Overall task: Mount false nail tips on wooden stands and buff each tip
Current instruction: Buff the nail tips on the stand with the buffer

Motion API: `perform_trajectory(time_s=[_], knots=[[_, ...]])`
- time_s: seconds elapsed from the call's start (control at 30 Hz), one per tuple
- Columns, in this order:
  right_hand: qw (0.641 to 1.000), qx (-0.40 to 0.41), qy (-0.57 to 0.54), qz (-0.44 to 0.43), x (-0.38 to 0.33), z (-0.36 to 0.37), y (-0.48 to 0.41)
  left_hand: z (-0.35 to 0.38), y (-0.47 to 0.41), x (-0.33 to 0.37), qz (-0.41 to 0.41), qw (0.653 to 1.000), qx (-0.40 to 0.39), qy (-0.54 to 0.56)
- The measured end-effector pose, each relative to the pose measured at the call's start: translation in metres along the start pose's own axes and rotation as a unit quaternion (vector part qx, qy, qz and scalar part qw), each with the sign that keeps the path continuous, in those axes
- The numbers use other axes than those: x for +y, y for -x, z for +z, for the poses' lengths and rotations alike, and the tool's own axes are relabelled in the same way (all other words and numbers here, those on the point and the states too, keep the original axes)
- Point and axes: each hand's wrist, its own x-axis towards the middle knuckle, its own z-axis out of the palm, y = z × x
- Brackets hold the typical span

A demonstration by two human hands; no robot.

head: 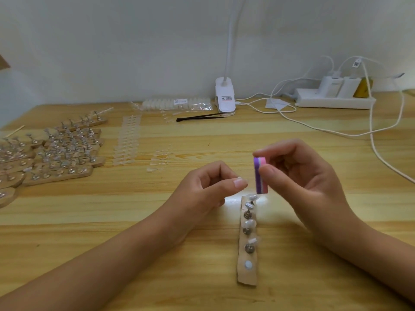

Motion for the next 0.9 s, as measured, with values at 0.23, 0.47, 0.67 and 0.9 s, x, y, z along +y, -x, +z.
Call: perform_trajectory(time_s=[0.23, 0.47, 0.67, 0.9], knots=[[0.999, 0.012, -0.039, 0.02, -0.0008, -0.0008, -0.0013, 0.0002, -0.0002, 0.0, 0.001, 1.0, 0.005, 0.004], [0.997, 0.038, -0.049, 0.042, 0.0036, -0.0031, -0.0046, 0.0009, -0.0003, 0.0013, -0.006, 1.0, 0.014, 0.009], [0.998, -0.023, -0.045, 0.036, 0.0027, 0.0015, 0.0017, 0.0013, -0.0001, 0.001, 0.005, 1.0, 0.012, 0.018], [0.998, -0.025, -0.052, 0.041, 0.0011, 0.0004, 0.0021, 0.0009, 0.0004, 0.0005, 0.009, 1.0, 0.009, 0.013]])
